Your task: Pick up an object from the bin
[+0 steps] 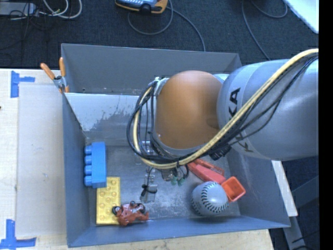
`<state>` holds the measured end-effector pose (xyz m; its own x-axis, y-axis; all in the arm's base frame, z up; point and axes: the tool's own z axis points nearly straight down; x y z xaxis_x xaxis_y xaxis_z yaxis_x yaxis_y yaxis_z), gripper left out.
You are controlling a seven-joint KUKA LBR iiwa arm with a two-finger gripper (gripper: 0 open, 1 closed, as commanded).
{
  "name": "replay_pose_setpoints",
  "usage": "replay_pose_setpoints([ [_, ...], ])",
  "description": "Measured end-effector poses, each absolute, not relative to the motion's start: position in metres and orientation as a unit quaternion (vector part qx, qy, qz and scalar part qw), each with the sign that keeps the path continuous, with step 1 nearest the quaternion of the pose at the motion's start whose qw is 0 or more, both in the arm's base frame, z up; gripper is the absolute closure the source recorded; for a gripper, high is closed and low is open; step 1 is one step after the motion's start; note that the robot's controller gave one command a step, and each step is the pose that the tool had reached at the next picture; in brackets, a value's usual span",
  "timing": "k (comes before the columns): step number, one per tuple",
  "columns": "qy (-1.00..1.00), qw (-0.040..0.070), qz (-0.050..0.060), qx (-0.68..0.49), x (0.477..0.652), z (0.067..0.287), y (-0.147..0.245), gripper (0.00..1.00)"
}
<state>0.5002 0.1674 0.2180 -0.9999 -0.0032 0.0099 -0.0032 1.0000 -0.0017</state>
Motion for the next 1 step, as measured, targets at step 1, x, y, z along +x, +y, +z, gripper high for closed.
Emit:
replay_pose_setpoints([
  [1, -1.0, 0.001, 0.0, -0.001, 0.502, 0.2224, 0.1665, 0.0],
])
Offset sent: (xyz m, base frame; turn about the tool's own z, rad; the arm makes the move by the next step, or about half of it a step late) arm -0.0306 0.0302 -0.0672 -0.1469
